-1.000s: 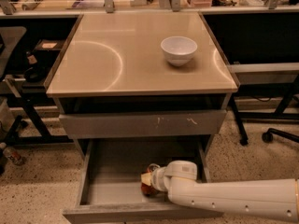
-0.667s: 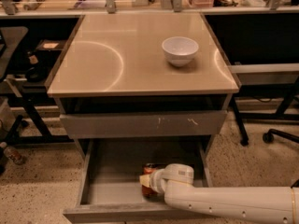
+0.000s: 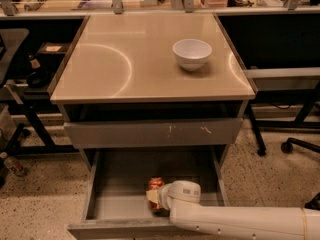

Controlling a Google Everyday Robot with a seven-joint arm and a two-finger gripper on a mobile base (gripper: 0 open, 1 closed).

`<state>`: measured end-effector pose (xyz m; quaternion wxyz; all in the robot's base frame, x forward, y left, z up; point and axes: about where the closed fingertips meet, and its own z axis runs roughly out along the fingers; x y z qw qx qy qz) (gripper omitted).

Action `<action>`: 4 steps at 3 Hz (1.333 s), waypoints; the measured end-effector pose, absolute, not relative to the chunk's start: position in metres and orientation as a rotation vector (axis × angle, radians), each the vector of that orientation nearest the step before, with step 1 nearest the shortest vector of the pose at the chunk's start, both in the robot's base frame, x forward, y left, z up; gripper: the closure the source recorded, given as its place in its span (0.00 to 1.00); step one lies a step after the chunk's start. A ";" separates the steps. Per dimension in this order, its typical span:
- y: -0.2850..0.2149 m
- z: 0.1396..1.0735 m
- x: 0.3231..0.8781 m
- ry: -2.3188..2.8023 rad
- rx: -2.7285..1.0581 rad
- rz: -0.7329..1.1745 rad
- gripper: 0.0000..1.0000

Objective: Place coke can into middle drawer

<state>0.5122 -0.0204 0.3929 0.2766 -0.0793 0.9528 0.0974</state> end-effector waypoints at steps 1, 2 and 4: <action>-0.020 0.392 0.512 2.556 -0.251 0.250 1.00; -0.020 0.392 0.512 2.556 -0.251 0.250 0.82; -0.020 0.392 0.512 2.556 -0.251 0.250 0.35</action>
Offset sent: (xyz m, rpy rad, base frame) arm -0.0004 0.0003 -0.0008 -0.0132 -0.0044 0.0217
